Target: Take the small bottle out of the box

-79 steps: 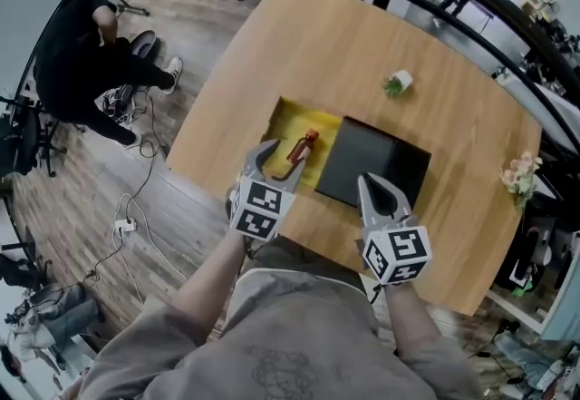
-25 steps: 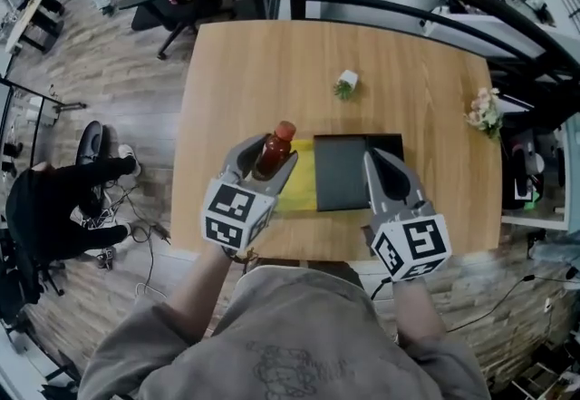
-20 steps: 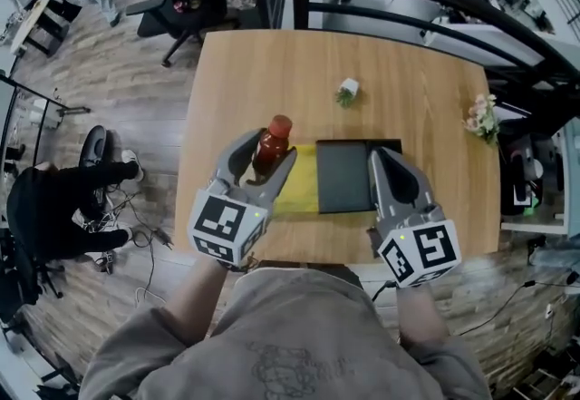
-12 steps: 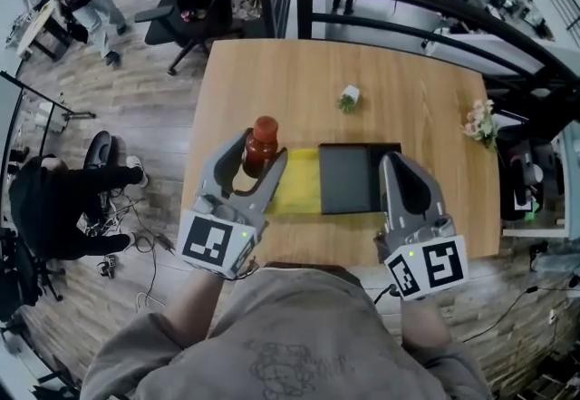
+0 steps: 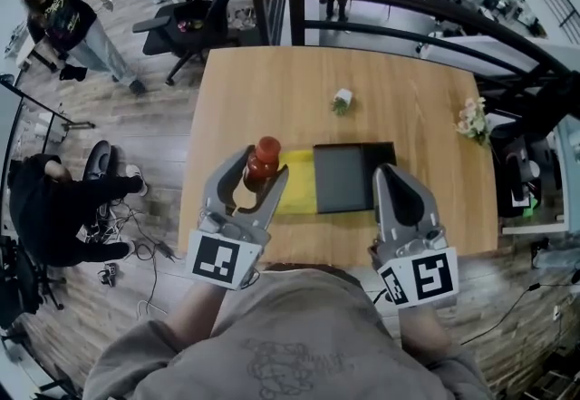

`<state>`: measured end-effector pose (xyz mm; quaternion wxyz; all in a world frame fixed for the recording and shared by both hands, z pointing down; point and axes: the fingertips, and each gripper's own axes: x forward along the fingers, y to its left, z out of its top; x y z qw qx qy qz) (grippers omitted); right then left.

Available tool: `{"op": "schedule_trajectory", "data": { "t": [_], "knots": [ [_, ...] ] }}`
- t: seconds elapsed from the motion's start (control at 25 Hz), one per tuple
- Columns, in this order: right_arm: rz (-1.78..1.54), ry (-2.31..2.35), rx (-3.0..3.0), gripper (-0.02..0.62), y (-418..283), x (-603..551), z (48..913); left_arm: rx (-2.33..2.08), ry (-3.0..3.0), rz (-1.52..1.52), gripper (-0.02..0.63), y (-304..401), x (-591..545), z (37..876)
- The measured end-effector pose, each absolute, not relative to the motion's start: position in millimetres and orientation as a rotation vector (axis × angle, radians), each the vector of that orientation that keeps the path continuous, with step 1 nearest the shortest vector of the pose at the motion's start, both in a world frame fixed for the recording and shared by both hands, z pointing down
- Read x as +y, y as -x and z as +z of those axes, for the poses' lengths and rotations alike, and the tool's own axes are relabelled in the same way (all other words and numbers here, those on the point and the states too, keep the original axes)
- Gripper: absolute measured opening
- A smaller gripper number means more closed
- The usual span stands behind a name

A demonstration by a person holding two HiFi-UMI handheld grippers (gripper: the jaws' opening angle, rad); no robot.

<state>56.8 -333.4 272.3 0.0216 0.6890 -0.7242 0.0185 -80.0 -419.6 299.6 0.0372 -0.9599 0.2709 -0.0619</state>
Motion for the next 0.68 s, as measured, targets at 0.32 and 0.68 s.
{"op": "schedule_trajectory", "data": {
  "t": [0.32,0.68],
  "knots": [
    [0.072,-2.127,-2.255,0.01,-54.3,-330.2,273.7,0.847,2.929,-0.196,0.222,82.7,-417.0,294.8],
    [0.081,-2.122,-2.255,0.011,-54.0,-330.2,280.5,0.854,2.949,-0.194,0.222,81.4,-417.5,301.0]
  ]
}}
